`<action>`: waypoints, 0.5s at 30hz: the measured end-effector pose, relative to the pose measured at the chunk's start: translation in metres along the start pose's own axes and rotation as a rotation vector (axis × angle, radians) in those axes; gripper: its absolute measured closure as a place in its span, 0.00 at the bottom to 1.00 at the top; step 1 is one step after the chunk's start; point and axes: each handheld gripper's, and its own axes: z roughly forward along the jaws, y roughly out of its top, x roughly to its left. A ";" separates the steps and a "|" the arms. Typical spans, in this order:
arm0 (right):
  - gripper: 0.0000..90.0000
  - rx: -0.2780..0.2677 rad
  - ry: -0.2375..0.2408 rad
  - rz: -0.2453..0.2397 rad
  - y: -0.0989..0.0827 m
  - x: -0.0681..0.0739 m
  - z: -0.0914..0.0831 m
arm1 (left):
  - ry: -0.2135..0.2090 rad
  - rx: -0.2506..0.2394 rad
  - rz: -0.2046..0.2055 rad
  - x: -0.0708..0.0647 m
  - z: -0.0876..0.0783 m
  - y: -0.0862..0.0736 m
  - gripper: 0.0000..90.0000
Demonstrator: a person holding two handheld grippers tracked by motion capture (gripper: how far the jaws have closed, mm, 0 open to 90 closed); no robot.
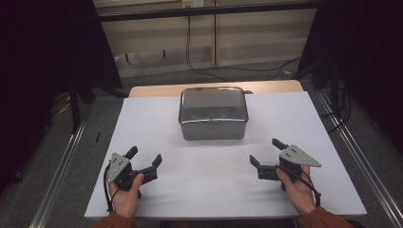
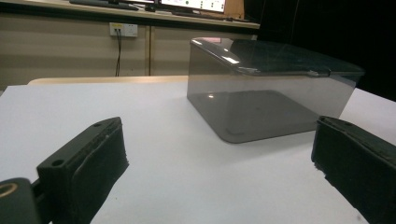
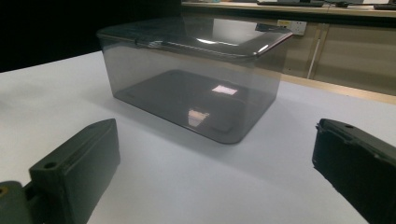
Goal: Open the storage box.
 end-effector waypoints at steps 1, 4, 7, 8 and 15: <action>0.01 -0.002 0.004 -0.002 0.000 0.002 0.003 | -0.006 0.002 0.003 0.000 0.000 0.000 0.03; 0.01 -0.006 0.007 -0.008 0.002 0.005 0.008 | -0.007 0.003 0.003 -0.001 0.001 0.000 0.03; 0.01 -0.008 0.008 -0.015 0.004 0.008 0.013 | -0.005 0.001 0.006 -0.001 0.001 0.000 0.03; 0.01 -0.008 0.008 -0.015 0.004 0.008 0.013 | -0.005 0.001 0.006 -0.001 0.001 0.000 0.03; 0.01 -0.041 0.009 -0.001 0.017 0.012 0.024 | -0.004 0.004 0.002 -0.001 0.001 0.000 0.03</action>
